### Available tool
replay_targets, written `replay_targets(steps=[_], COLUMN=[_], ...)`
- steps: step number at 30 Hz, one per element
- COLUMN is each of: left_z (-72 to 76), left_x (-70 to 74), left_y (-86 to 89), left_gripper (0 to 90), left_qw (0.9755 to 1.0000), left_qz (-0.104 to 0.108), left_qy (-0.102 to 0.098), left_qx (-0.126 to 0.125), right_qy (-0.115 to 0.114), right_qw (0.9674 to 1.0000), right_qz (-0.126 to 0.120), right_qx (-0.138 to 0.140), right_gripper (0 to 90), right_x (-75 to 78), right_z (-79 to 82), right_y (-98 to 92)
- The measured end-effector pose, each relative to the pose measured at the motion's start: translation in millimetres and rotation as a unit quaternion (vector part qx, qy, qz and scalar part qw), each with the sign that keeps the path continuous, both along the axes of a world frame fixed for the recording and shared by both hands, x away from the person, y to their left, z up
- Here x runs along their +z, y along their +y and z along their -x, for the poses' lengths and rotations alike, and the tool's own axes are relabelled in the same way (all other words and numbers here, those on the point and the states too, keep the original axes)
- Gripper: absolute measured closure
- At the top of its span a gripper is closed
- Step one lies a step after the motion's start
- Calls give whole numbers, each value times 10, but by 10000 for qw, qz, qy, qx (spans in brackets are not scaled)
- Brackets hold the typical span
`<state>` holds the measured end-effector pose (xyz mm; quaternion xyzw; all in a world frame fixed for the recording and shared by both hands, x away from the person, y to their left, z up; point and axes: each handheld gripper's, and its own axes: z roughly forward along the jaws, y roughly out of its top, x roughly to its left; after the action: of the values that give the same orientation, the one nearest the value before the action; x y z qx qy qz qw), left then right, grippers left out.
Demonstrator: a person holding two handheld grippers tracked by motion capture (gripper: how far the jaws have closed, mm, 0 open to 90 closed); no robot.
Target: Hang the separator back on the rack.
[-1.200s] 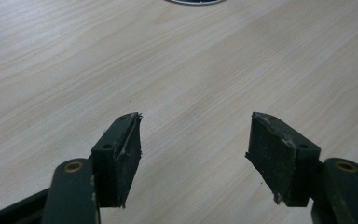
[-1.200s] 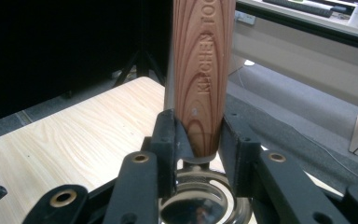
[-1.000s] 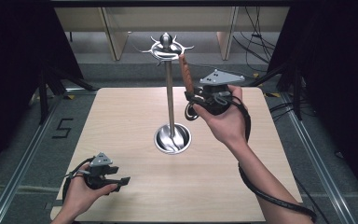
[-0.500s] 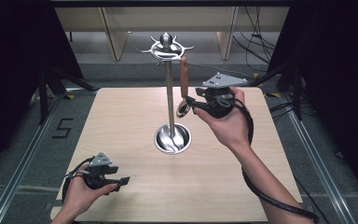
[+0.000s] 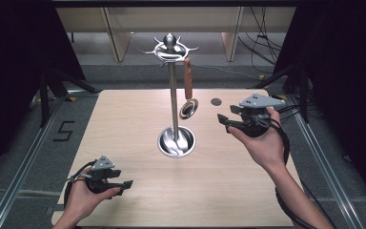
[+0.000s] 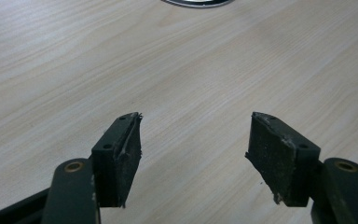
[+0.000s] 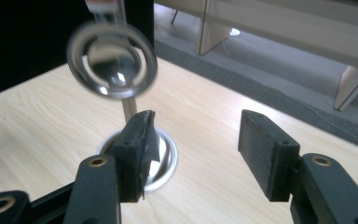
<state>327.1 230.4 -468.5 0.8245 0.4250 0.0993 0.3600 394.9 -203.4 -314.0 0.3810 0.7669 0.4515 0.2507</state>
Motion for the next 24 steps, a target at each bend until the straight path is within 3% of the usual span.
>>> replay_targets(steps=[5,8,9,11,14,17,24], left_z=[-4,-6,-5,-4,-1,-8,-11], left_x=[-6,-9,-14,-14,-14,-23,-23], left_y=[0,-4,-7,-6,-5,-3,3], left_gripper=[341,341,341,341,341,341,341], left_qw=[10000,10000,10000,10000,10000,10000,10000], left_qz=[-38,-43,-10,-10,25,-8,-30], left_qy=[-14,3,-19,-15,-3,-7,39], left_qx=[26,24,32,37,41,55,57], right_qy=[82,293,185,361,348,476,782], right_qw=[9998,9992,9994,9987,9984,9974,9940], right_qz=[27,62,45,32,31,-92,6], right_qx=[-163,-257,-298,-351,-438,-541,-765], right_gripper=[455,454,453,452,449,447,447], right_x=[-227,-315,-351,-393,-494,-589,-905], right_z=[70,108,102,123,138,156,200], right_y=[-227,-355,-380,-450,-550,-620,-830])
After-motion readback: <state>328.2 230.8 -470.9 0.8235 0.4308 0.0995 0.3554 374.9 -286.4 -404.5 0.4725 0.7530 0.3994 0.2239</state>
